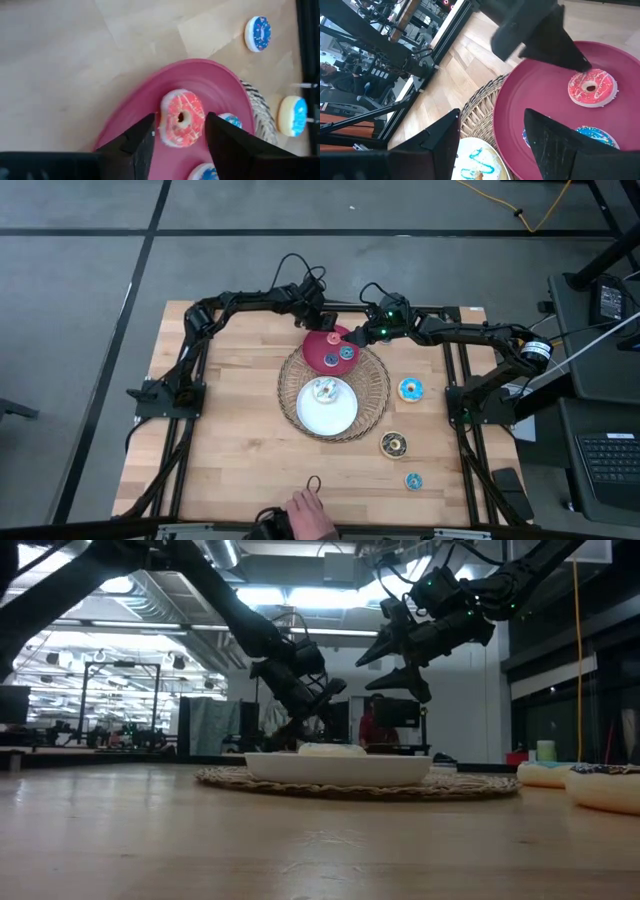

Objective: Pick & Place donuts
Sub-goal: Put the small blue donut on the red plate

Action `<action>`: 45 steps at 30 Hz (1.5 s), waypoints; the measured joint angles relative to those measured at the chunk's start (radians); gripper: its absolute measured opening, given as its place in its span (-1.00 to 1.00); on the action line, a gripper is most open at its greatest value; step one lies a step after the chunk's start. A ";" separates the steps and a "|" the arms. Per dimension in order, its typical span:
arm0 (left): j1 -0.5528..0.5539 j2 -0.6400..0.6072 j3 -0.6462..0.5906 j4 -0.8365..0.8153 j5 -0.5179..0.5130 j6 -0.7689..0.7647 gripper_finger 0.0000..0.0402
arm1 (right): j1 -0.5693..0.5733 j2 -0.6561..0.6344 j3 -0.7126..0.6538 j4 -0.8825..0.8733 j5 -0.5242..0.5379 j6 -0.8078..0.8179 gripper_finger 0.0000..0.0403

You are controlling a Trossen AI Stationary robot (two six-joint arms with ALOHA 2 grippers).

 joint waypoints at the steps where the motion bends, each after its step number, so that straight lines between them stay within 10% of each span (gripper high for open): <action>1: 0.002 -0.007 0.000 -0.011 -0.020 0.025 -0.18 | 0.000 0.000 0.000 0.000 0.000 0.000 0.09; 17: 0.018 -0.236 -0.112 -0.127 -0.137 0.277 0.04 | 0.000 0.000 0.000 -0.004 0.000 0.000 0.09; 45: -0.039 -1.132 -0.981 -0.011 -0.265 0.399 0.29 | 0.000 0.000 0.000 -0.008 0.000 0.000 0.09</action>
